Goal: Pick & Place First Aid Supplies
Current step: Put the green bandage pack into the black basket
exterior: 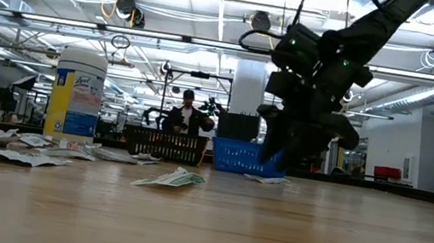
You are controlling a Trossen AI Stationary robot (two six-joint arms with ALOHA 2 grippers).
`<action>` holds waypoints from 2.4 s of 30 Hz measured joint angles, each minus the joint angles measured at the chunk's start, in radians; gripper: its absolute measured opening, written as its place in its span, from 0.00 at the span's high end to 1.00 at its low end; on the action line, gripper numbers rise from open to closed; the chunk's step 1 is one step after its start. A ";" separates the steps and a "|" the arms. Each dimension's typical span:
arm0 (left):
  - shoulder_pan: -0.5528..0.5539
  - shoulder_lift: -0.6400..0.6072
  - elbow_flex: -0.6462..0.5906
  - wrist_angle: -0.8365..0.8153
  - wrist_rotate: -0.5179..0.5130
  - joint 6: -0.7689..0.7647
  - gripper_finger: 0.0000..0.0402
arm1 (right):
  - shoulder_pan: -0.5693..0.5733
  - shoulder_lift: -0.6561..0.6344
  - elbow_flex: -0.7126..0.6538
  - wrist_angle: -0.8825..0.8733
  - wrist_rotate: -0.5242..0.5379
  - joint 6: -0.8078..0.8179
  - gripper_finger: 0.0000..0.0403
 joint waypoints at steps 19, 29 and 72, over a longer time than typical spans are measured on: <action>0.000 0.000 0.000 -0.025 0.001 -0.025 0.33 | -0.003 0.095 0.012 0.024 -0.009 0.014 0.98; 0.002 0.000 0.000 -0.023 0.001 0.004 0.33 | 0.084 -0.129 0.025 0.034 0.153 0.317 0.99; 0.140 0.147 0.171 0.102 0.135 0.232 0.35 | 0.309 -0.300 0.414 0.428 0.279 0.721 1.00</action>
